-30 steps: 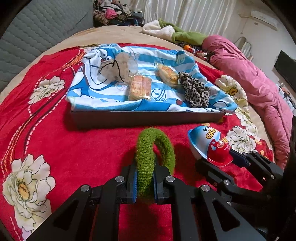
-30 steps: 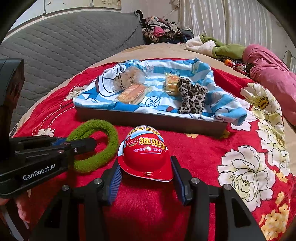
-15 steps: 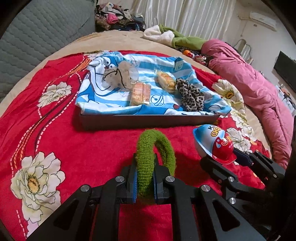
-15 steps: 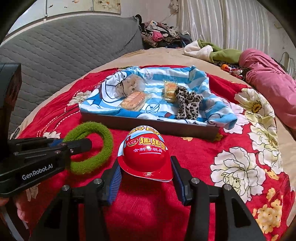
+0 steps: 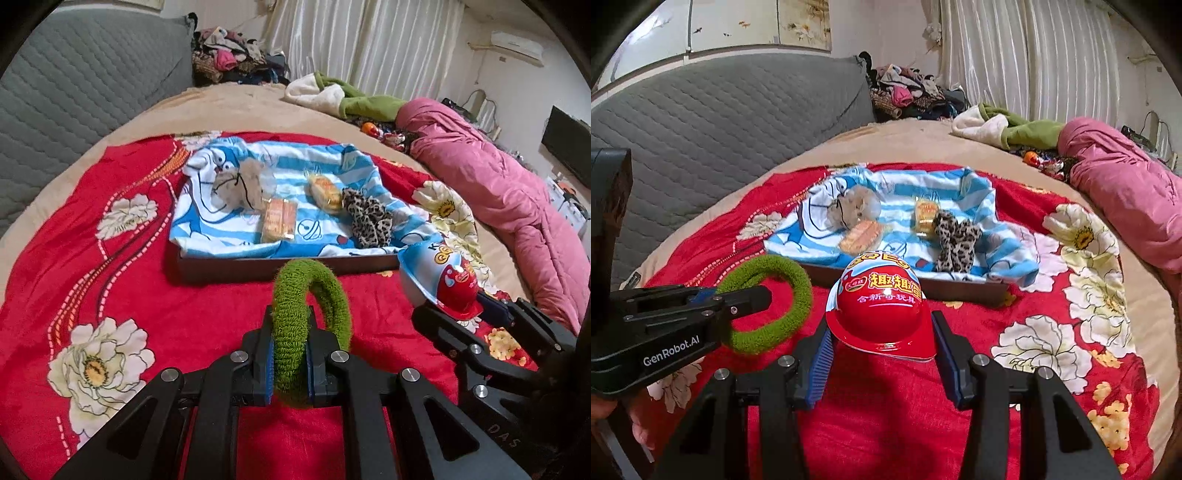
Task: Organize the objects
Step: 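Lift the green ring and egg toy and carry both toward the tray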
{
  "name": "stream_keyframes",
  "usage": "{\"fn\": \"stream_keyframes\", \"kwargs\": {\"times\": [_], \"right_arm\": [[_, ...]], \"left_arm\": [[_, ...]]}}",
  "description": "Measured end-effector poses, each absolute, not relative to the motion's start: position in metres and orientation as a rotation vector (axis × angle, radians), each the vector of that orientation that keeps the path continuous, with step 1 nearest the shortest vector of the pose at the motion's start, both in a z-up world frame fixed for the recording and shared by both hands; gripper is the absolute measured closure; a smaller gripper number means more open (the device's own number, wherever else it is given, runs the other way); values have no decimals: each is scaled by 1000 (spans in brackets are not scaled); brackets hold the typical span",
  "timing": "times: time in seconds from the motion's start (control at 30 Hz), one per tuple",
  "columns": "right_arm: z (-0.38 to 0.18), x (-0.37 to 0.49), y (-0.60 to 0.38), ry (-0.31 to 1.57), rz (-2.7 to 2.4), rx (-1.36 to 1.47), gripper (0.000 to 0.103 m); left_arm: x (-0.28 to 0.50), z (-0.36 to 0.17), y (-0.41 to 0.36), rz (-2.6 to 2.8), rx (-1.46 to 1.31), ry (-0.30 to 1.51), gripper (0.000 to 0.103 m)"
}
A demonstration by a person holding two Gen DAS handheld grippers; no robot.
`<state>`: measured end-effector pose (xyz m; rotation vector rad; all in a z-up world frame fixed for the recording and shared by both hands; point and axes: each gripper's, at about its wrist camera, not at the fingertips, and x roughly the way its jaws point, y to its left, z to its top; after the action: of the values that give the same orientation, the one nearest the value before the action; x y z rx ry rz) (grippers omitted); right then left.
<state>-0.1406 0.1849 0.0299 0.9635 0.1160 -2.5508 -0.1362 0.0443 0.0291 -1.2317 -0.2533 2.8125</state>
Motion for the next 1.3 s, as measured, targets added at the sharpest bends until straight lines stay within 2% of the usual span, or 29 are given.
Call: {"fn": "stream_keyframes", "kwargs": {"times": [0.67, 1.3], "right_arm": [[80, -107, 186, 110, -2607, 819, 53], [99, -107, 184, 113, -2604, 792, 53]], "left_arm": [[-105, 69, 45, 2859, -1123, -239, 91], [-106, 93, 47, 2876, -1080, -228, 91]]}}
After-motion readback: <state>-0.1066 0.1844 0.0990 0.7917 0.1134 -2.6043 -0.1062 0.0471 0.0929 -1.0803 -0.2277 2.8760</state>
